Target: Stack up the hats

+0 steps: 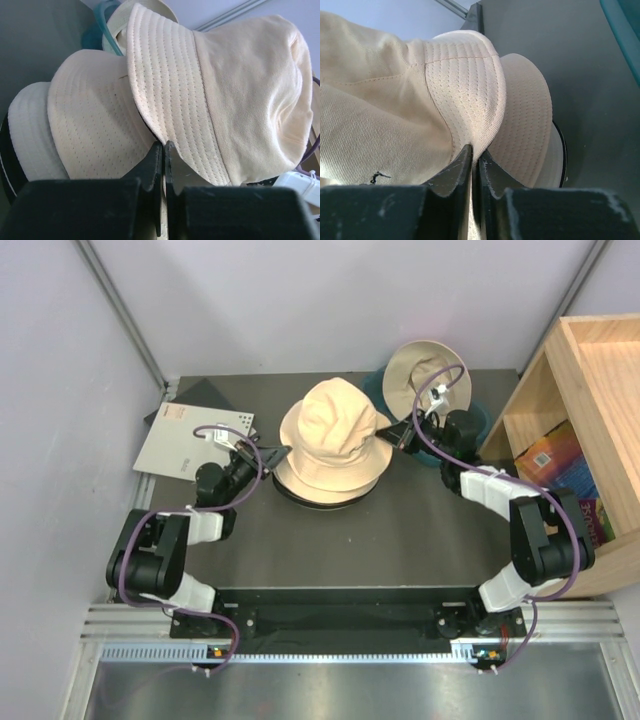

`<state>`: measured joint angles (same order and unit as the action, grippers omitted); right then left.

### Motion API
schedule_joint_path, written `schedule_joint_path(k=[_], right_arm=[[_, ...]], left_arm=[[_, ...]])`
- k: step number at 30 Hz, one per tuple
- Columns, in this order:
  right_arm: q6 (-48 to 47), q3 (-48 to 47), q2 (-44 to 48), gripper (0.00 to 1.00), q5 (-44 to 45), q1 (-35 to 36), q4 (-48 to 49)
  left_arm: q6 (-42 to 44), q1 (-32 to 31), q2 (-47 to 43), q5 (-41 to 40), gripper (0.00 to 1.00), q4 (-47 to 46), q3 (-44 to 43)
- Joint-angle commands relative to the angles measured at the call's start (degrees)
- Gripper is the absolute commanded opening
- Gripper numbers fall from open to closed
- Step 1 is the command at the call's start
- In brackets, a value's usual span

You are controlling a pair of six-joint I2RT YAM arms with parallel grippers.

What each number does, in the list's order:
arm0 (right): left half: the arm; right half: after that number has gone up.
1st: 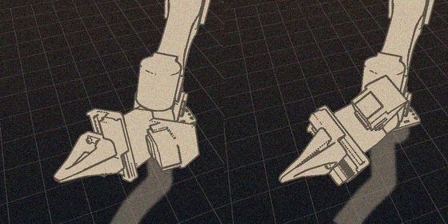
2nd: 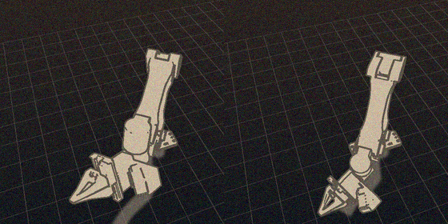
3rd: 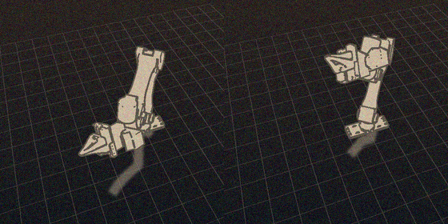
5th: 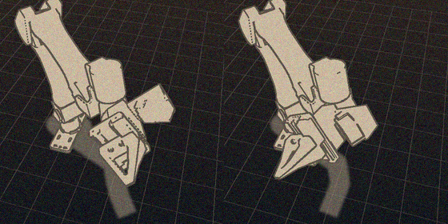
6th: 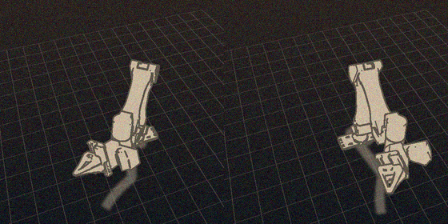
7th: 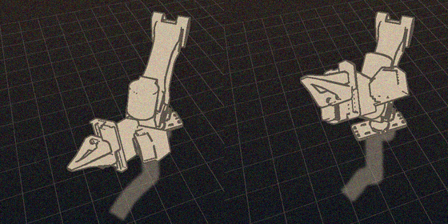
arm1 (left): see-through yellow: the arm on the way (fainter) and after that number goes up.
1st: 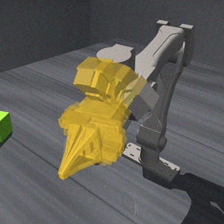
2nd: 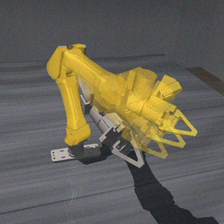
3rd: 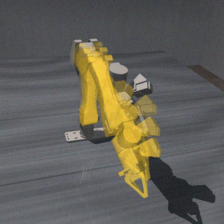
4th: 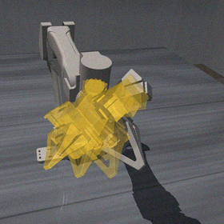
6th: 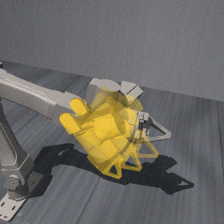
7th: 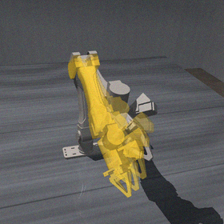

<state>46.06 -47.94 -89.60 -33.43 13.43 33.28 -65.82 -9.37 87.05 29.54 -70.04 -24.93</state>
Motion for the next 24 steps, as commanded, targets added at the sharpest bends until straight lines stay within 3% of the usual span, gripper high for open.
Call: schedule_joint_path(k=[1,4,7,10,13,16,24], right_arm=[[-1.33,-0.40,3.55,0.13,0.47,-0.25,-1.20],[-0.54,0.04,5.31,0.23,0.47,-0.07,-1.29],[0.17,0.57,6.89,0.41,0.73,0.19,-1.63],[0.17,0.92,7.95,0.43,1.00,0.28,-2.25],[0.25,1.45,7.87,0.35,0.82,0.28,-2.25],[0.87,1.98,7.34,0.33,0.73,0.37,-2.34],[1.13,2.94,5.41,0.46,1.44,0.89,-0.76]], left_arm=[[1.57,-0.22,-5.21,-1.06,0.00,-1.68,-0.38],[2.53,-0.30,-8.11,-1.94,0.00,2.88,-1.52],[3.50,-0.30,-10.75,-3.78,0.00,8.85,-2.58],[4.03,-0.30,-13.04,-5.10,0.00,13.87,-3.02],[4.12,-0.30,-15.15,-6.42,0.00,17.74,-2.93],[4.30,-0.21,-17.69,-8.79,0.00,21.33,-2.41],[5.44,0.05,-19.81,-11.35,0.00,25.83,-3.20]])
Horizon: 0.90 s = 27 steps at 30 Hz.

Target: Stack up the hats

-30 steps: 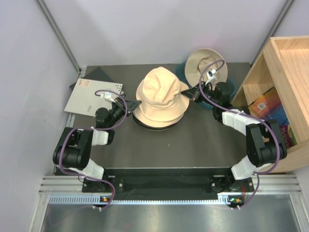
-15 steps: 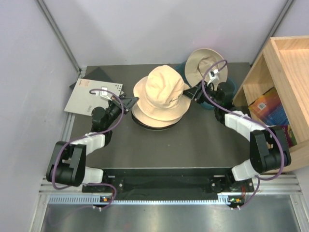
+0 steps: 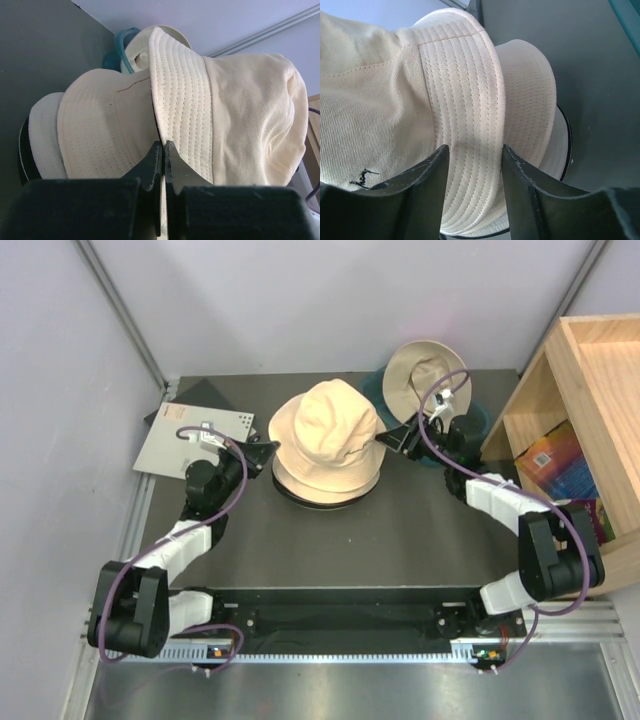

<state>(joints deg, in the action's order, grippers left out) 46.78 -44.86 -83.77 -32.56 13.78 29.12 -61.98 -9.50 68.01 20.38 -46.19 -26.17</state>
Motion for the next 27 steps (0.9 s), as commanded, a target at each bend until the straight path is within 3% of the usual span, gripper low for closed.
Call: schedule_joint_path(k=[1,5,9,27], right_arm=[[0.33,-0.14,-0.61,0.43,0.65,0.72,3.40],[0.50,0.13,-1.57,0.27,0.39,0.90,4.36],[1.03,0.74,-2.45,0.01,-0.05,1.16,5.86],[-6.88,-3.39,-7.46,0.00,8.56,4.85,-6.27]], left_arm=[[1.33,0.18,-0.51,-2.28,0.00,1.99,-1.95],[1.16,0.62,0.37,-2.28,0.00,2.25,-1.95],[1.07,0.88,0.72,-2.45,0.00,3.21,-2.04],[2.91,1.67,10.21,-3.07,0.00,9.10,-7.40]])
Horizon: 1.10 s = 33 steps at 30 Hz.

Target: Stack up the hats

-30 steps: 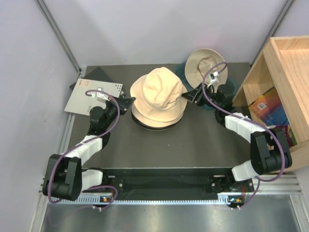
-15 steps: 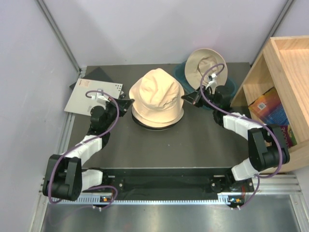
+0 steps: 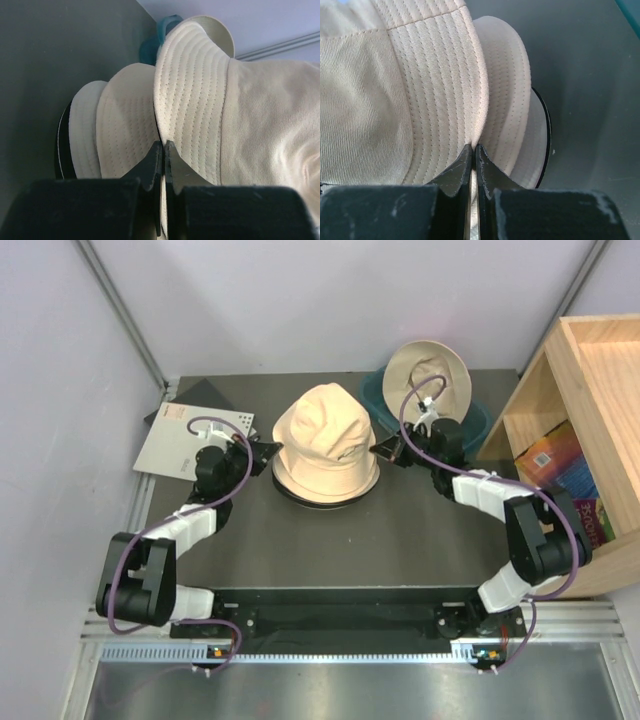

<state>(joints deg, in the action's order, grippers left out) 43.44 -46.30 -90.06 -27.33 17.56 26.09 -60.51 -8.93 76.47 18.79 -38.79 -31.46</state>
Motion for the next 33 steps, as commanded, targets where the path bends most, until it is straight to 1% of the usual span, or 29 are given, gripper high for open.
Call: schedule_joint_path(k=[1,5,6,10,16,19,20,22,23,24,26,27,28,30,33], right_arm=[[-3.97,-1.86,-0.99,0.00,3.69,1.51,-3.84],[-5.56,-0.98,1.20,0.00,5.71,3.61,-6.47],[-5.82,-0.63,1.47,0.00,6.06,4.23,-7.01],[-5.65,1.47,3.92,0.00,7.55,7.48,-7.63],[-3.98,4.29,6.65,0.00,9.14,12.58,-7.19],[-3.37,3.68,6.83,0.00,9.40,16.00,-7.37],[-3.10,3.15,6.66,0.00,9.40,16.80,-7.45],[-2.66,2.80,6.74,0.00,8.88,18.47,-7.89],[-2.66,2.54,6.92,0.00,8.61,18.65,-8.41],[-2.49,2.36,7.27,0.07,8.52,18.21,-9.29],[-4.23,1.92,9.37,0.21,9.66,17.25,-12.71],[-6.16,1.66,10.25,0.34,10.45,16.20,-13.77],[-7.04,1.57,12.26,0.39,10.63,15.67,-15.61],[-9.24,0.69,14.20,0.49,11.51,13.30,-17.38],[-10.91,0.08,17.46,0.55,10.46,9.70,-17.13]], left_arm=[[1.71,1.28,1.84,-1.47,0.00,2.30,-1.94],[4.34,2.07,0.71,-3.31,0.00,7.13,-1.85],[5.91,2.25,0.53,-3.58,0.00,9.58,-2.02],[8.04,3.74,0.44,-4.02,0.00,14.68,-3.08],[12.78,5.93,1.58,-3.06,0.00,19.26,-4.83],[16.03,6.73,3.95,-1.56,0.00,19.28,-7.02],[16.91,6.99,5.35,-0.86,0.00,17.88,-7.47],[18.41,8.13,6.67,3.70,0.00,14.89,-8.26],[18.67,8.40,7.90,5.37,0.00,11.49,-8.26],[19.37,8.49,8.52,8.60,0.00,10.15,-8.52],[20.86,8.49,10.63,12.40,0.00,8.47,-10.36],[22.96,8.49,11.50,14.24,0.00,8.81,-12.37],[23.85,8.58,12.90,17.83,0.00,9.34,-13.53],[25.52,8.49,13.97,20.14,0.00,9.87,-15.37],[27.54,8.49,14.41,21.91,0.00,9.78,-15.82]])
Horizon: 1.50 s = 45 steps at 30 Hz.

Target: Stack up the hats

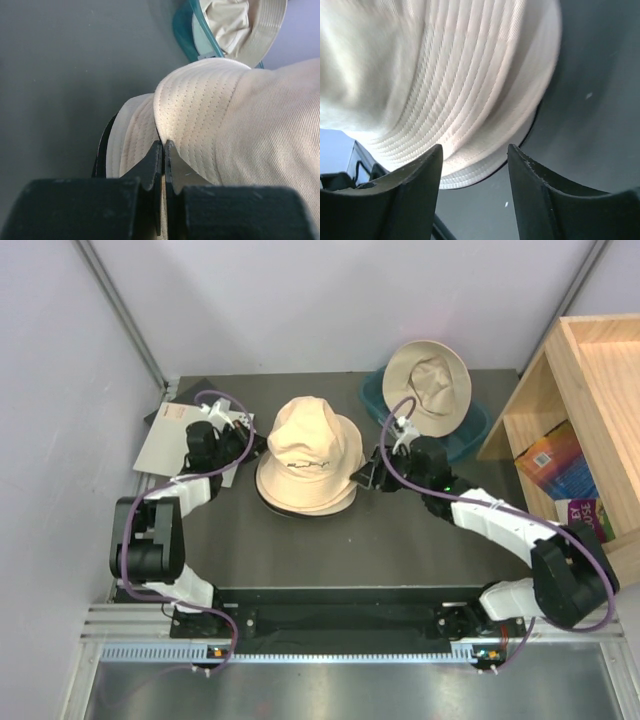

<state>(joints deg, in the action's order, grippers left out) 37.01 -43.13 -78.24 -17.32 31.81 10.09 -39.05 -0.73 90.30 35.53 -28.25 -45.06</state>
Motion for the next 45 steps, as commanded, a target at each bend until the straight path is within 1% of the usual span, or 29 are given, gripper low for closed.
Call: schedule_joint_path(k=[1,6,9,10,13,19,23,29,37,40,43,44,45], right_arm=[[-4.84,-3.36,6.42,0.56,-0.25,-5.44,-0.34],[-4.94,-6.08,4.24,0.60,-5.60,-9.39,7.38],[-3.01,-7.84,0.11,0.61,-8.86,-10.54,12.22],[-2.57,-8.19,-2.07,0.60,-9.39,-10.72,15.37],[-1.68,-10.12,-6.56,0.62,-10.01,-10.81,19.43],[-0.89,-12.59,-12.98,0.66,-11.51,-11.07,23.13],[-0.19,-11.97,-14.49,0.67,-11.77,-11.33,26.20],[5.24,-11.01,-17.65,0.67,-15.63,-11.60,31.30],[11.23,-8.64,-20.72,0.67,-18.18,-11.69,37.71],[14.83,-7.58,-21.43,0.64,-19.59,-11.69,41.31],[18.08,-6.97,-22.22,0.51,-20.56,-11.68,43.43],[18.70,-6.88,-22.31,0.41,-20.65,-11.60,43.79],[18.79,-6.61,-22.22,0.36,-20.65,-11.68,43.70]], left_arm=[[6.52,0.29,0.05,5.25,0.00,-0.58,-2.14],[8.29,0.29,-1.27,4.38,0.00,0.91,-2.05],[8.46,0.38,-1.79,4.20,0.00,1.18,-1.70],[8.37,0.29,-2.06,3.94,0.00,1.18,-1.61],[8.37,0.29,-2.58,3.76,0.00,1.09,-1.26],[8.64,0.29,-3.11,3.58,0.00,1.00,-0.82],[8.99,0.29,-3.03,3.76,0.00,1.00,-0.82],[9.08,0.29,-2.94,3.76,0.00,0.83,-0.82],[9.34,0.29,-3.64,3.32,0.00,0.83,-0.56],[9.60,0.29,-3.55,3.23,0.00,0.92,-0.56],[9.60,0.29,-3.64,3.06,0.00,0.92,-0.38],[9.60,0.29,-3.73,3.06,0.00,0.92,-0.38],[9.69,0.29,-3.82,2.97,0.00,1.00,-0.47]])
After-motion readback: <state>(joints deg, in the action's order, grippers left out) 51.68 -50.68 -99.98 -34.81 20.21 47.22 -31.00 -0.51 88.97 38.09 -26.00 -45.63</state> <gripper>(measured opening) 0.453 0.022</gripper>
